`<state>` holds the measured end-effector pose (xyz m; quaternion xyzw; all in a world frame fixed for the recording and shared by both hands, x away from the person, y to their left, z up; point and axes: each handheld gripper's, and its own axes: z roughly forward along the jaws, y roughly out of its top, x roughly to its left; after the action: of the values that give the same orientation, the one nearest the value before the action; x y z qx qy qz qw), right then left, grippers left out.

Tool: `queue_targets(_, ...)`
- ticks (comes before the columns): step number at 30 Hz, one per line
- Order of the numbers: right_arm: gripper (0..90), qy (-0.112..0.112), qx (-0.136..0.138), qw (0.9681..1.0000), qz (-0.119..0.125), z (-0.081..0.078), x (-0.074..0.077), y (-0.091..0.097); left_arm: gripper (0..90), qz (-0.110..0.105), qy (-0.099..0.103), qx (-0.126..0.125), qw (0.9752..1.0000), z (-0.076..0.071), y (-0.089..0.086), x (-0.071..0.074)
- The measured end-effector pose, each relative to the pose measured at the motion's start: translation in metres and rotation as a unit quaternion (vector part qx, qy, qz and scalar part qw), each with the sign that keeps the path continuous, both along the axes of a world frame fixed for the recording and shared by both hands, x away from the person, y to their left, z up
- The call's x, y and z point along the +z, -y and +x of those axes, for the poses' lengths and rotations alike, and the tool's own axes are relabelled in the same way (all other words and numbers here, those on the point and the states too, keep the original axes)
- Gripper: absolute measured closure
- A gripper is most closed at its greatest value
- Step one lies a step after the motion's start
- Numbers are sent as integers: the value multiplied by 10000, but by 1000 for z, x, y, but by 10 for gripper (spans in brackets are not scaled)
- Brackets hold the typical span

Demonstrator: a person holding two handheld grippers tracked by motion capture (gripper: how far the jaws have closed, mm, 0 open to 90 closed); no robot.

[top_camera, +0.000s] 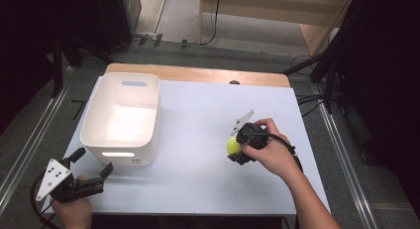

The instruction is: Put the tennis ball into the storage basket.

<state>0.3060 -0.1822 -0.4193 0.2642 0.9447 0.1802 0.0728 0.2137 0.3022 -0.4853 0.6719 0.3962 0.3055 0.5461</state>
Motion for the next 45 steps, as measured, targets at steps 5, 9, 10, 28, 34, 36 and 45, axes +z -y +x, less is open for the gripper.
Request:
queue_targets(5, 237, -13, 48, 10000, -5, 4, 5, -9, 0, 0, -1, -3, 10000, 0, 0, 0)
queue_targets(9, 237, 3, 155, 9999, -13, 7, 8, -16, 0, -10, -4, -9, 10000, 0, 0, 0)
queue_targets(10, 237, -7, 148, 9999, -20, 8, 10, -18, 0, -11, 0, -11, 10000, 0, 0, 0)
queue_targets(28, 237, 14, 444, 9990, -3, 19, 28, -48, 0, 3, -3, -11, 10000, 1, 0, 0)
queue_targets(34, 237, 12, 521, 9986, -3, 21, 32, -58, 0, 31, -18, -9, 10000, 1, 0, 0)
queue_targets(36, 237, -15, 536, 9986, -15, 21, 33, -62, 0, 20, -10, 3, 10000, 1, 0, 0)
queue_targets(45, 237, 36, 743, 9972, -67, 24, 37, -75, 0, 32, -23, 5, 10000, 1, 0, 0)
